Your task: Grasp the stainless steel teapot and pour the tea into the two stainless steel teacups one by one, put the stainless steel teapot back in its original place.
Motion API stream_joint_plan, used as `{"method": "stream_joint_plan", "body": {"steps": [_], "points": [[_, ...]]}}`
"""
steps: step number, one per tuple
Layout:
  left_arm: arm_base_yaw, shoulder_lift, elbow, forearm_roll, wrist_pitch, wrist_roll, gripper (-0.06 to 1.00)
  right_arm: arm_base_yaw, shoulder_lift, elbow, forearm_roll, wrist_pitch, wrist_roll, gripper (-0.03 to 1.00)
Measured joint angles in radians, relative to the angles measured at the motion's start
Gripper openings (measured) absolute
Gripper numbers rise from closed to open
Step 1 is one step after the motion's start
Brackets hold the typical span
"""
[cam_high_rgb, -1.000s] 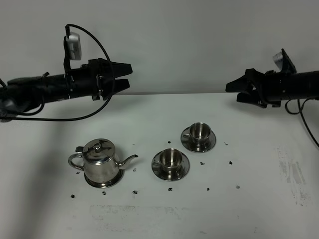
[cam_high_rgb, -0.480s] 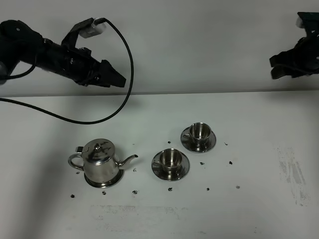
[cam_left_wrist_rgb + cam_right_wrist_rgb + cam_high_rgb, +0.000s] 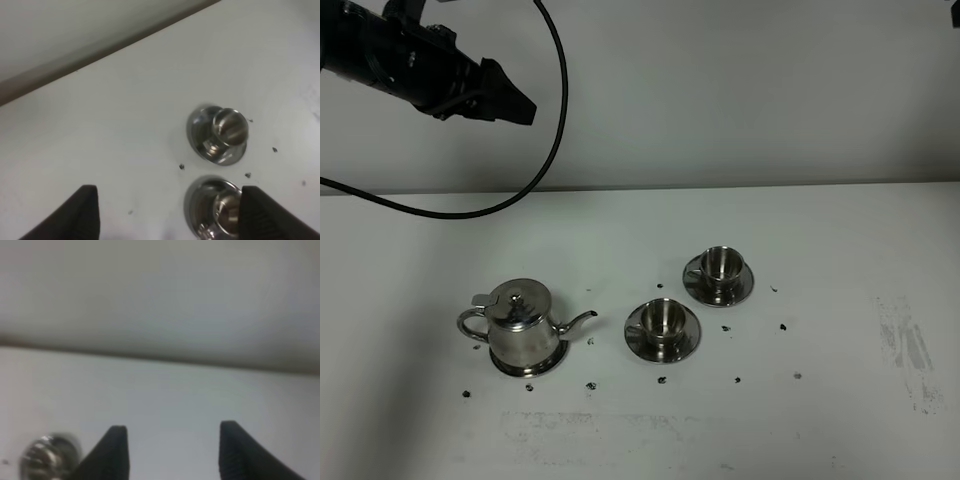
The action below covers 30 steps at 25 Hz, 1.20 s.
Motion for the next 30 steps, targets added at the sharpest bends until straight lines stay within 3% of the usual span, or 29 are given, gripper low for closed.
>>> {"method": "stream_joint_plan", "body": {"steps": [5, 13, 17, 22, 30], "points": [[0.0, -0.095, 0.121, 0.007, -0.046, 0.022, 0.6, 0.0, -0.169, 0.194, 0.04, -0.043, -0.014, 0.39], [0.0, -0.231, 0.297, 0.01, -0.156, 0.116, 0.59, 0.0, -0.559, 0.797, 0.041, -0.378, -0.053, 0.39], [0.0, -0.243, 0.369, 0.01, -0.202, 0.16, 0.56, 0.0, -0.799, 1.071, 0.041, -0.479, -0.063, 0.39], [-0.003, -0.243, 0.388, 0.012, -0.219, 0.186, 0.53, 0.0, -1.079, 1.3, 0.053, -0.484, -0.063, 0.39], [-0.01, -0.243, 0.388, 0.01, -0.189, 0.248, 0.53, 0.0, -1.525, 1.493, 0.069, -0.318, -0.063, 0.39]]}}
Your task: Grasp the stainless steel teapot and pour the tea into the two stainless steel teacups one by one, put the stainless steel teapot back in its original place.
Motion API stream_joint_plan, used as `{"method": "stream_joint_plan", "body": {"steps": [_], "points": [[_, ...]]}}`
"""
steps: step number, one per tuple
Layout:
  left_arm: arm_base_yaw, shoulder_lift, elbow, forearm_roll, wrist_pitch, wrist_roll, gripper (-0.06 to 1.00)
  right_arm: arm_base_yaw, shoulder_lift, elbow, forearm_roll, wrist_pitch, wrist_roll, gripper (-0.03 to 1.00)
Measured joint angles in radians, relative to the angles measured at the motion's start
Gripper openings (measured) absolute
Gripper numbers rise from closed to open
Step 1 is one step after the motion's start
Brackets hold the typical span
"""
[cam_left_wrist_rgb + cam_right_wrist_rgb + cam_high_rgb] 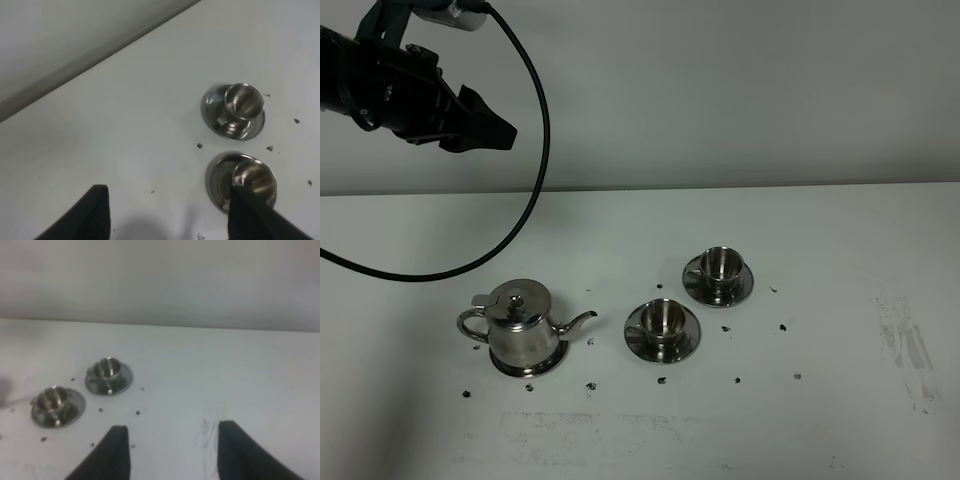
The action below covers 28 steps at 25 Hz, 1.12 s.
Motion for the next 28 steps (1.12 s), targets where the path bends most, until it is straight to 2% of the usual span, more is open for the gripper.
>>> {"method": "stream_joint_plan", "body": {"steps": [6, 14, 28], "points": [[0.0, 0.0, 0.0, -0.003, 0.016, 0.011, 0.53, 0.0, -0.223, 0.07, -0.004, 0.12, 0.0, 0.39], [0.0, 0.0, 0.0, -0.003, 0.016, 0.011, 0.53, 0.0, -0.379, 0.208, -0.103, 0.169, 0.041, 0.37], [0.0, 0.0, 0.0, -0.003, 0.018, 0.011, 0.53, 0.0, -0.399, 0.276, -0.138, 0.224, 0.053, 0.36]]}}
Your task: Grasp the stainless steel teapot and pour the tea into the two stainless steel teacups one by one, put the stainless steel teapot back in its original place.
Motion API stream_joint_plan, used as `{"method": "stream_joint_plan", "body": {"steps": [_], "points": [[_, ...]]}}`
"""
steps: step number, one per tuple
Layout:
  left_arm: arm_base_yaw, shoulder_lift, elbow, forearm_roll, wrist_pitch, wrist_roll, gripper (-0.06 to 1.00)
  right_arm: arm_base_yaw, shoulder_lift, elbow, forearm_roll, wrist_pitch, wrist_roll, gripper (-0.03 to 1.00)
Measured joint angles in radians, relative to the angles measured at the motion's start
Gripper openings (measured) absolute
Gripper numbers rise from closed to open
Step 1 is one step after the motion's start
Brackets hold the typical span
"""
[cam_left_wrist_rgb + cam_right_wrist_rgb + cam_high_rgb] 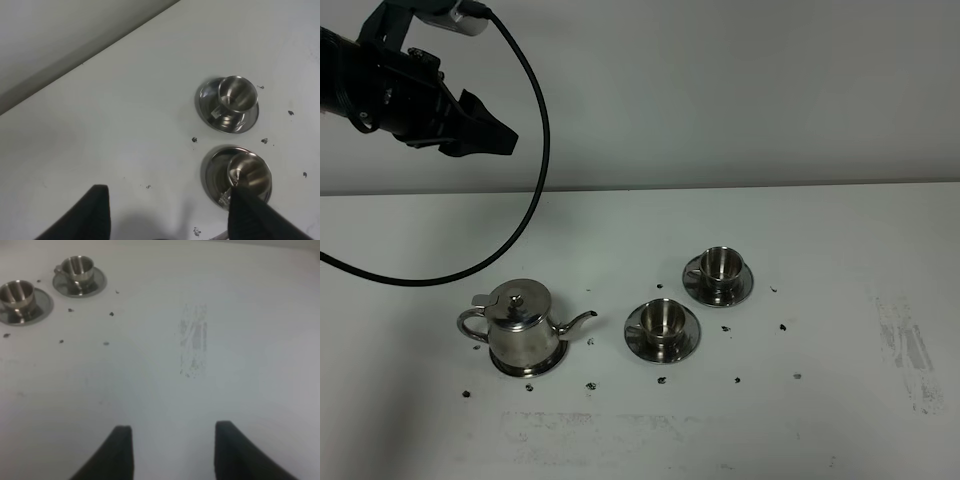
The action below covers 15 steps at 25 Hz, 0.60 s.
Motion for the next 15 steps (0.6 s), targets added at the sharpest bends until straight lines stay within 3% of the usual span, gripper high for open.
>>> {"method": "stream_joint_plan", "body": {"steps": [15], "points": [[0.0, 0.0, 0.0, 0.001, 0.042, 0.0, 0.53, 0.0, 0.0, 0.0, 0.0, 0.0, 0.008, 0.36]]}}
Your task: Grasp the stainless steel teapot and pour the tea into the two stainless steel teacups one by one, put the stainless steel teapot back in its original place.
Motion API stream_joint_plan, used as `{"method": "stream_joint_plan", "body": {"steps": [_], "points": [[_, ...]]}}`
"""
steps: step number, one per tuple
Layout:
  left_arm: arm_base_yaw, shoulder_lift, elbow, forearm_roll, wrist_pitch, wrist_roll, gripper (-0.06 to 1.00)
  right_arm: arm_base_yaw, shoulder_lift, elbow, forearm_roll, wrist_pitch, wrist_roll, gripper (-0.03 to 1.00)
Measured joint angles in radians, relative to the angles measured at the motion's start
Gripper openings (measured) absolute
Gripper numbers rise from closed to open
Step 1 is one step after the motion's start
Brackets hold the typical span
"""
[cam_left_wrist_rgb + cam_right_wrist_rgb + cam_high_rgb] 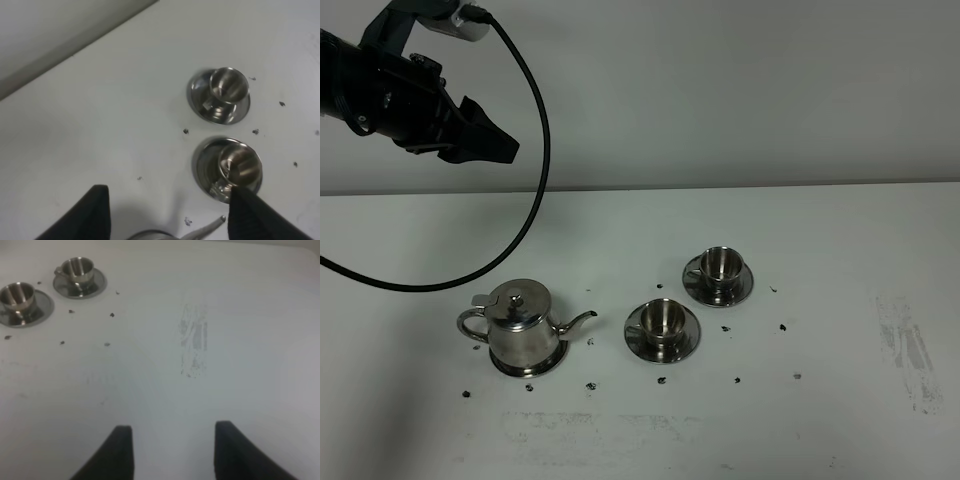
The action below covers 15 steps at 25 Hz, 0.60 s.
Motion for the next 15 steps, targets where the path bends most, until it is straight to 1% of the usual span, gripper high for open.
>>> {"method": "stream_joint_plan", "body": {"steps": [7, 9, 11, 15], "points": [[-0.002, 0.0, 0.0, 0.0, 0.0, 0.0, 0.53, 0.0, 0.0, 0.0, 0.0, 0.0, 0.0, 0.36], [-0.004, -0.006, 0.0, 0.011, 0.0, 0.0, 0.53, 0.0, 0.0, 0.0, 0.0, 0.0, 0.001, 0.36], [-0.004, -0.019, 0.0, 0.044, -0.003, -0.006, 0.53, 0.0, 0.0, 0.0, 0.0, 0.0, 0.001, 0.36], [-0.008, -0.062, 0.001, 0.151, -0.017, -0.065, 0.53, 0.0, 0.0, 0.0, 0.0, 0.0, 0.001, 0.36]]}}
